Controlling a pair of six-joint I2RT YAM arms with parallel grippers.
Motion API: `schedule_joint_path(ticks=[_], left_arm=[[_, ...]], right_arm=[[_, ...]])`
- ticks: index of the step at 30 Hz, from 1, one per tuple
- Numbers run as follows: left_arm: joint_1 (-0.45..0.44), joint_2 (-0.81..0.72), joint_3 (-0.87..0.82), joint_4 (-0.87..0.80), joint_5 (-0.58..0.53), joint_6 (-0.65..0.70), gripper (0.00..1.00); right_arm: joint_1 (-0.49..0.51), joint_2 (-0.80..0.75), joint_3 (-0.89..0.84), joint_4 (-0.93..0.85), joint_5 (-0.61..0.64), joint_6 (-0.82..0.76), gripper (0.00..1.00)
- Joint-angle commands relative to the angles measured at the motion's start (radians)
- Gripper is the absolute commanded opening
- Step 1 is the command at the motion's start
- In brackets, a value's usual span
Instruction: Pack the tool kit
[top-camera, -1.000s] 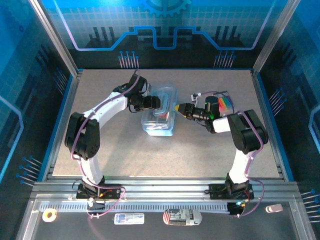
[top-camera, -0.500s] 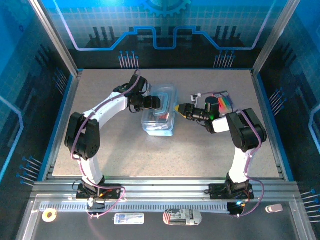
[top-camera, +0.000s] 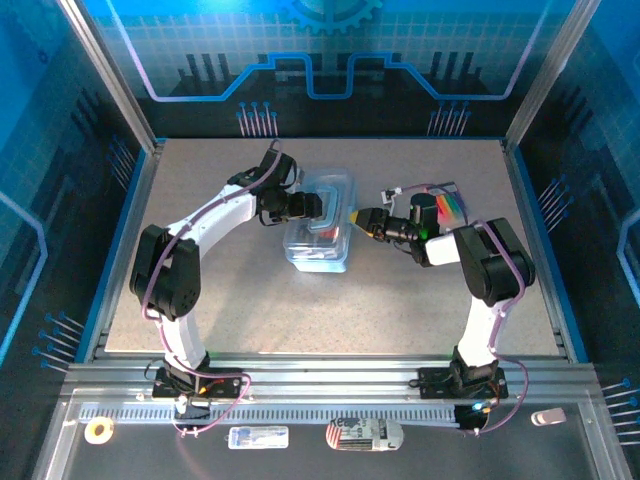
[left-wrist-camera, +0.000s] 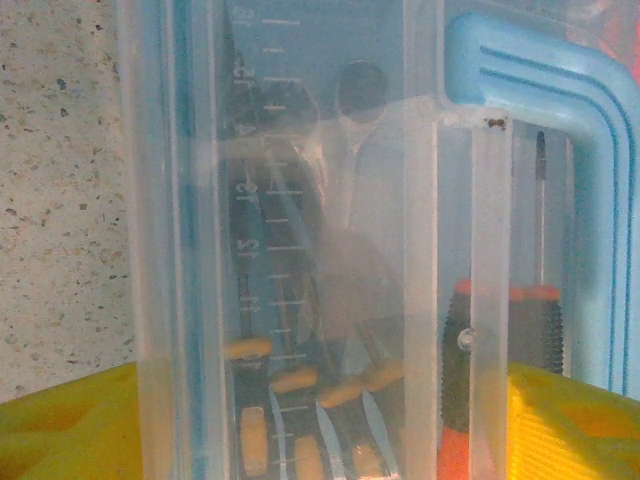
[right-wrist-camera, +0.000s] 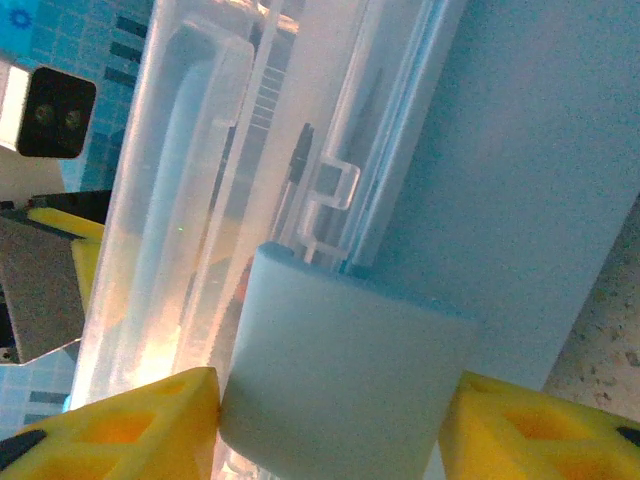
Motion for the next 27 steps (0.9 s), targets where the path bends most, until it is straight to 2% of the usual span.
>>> schedule_joint_path(ticks=[1, 16, 23, 27], left_arm=[[0.004, 0.106, -0.080, -0.109, -0.058, -0.018, 0.48], [-0.003, 0.118, -0.084, -0.107, -0.071, -0.016, 0.48], [-0.004, 0.127, -0.078, -0.107, -0.069, -0.015, 0.48], [-0.004, 0.131, -0.074, -0.105, -0.070, -0.013, 0.48]], right_arm=[[0.003, -0.018, -0.001, -0.123, 0.000, -0.042, 0.59], [-0.025, -0.058, 0.034, -0.169, -0.011, -0.052, 0.61], [-0.049, -0.066, 0.022, -0.129, -0.023, -0.025, 0.61], [-0.025, -0.038, 0.069, -0.153, -0.027, -0.030, 0.59]])
